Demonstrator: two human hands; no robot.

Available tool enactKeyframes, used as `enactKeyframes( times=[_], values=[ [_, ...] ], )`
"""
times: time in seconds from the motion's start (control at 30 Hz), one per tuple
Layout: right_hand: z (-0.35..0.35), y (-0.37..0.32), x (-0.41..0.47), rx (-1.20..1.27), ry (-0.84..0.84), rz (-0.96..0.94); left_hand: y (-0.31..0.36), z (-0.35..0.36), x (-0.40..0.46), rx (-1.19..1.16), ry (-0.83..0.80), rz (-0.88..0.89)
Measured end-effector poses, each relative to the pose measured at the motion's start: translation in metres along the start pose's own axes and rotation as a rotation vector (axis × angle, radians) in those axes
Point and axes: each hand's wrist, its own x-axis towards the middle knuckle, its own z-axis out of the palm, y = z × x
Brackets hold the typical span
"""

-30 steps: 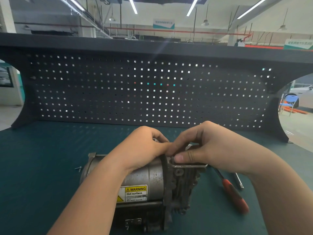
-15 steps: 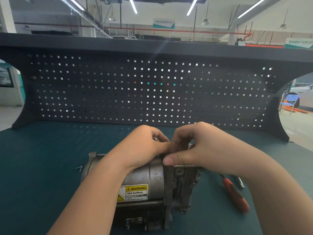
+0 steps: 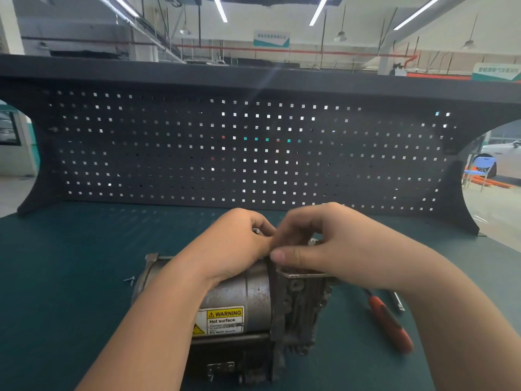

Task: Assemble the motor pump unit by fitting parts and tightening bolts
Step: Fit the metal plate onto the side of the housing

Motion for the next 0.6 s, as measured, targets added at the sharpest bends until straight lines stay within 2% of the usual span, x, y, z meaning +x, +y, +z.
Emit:
enactKeyframes(
  times=[0.13, 0.33, 0.6],
  values=[
    [-0.0075, -0.0013, -0.0045, 0.034, -0.077, -0.001, -0.0003, -0.0005, -0.0006, -0.017, -0.004, -0.015],
    [-0.0067, -0.0019, -0.0030, -0.001, -0.030, 0.037, -0.0026, -0.0001, 0.0012, -0.017, 0.003, -0.011],
    [-0.0048, -0.0036, -0.0033, -0.021, -0.054, 0.012, -0.0045, 0.0022, 0.0039, 0.000, 0.012, -0.025]
  ],
)
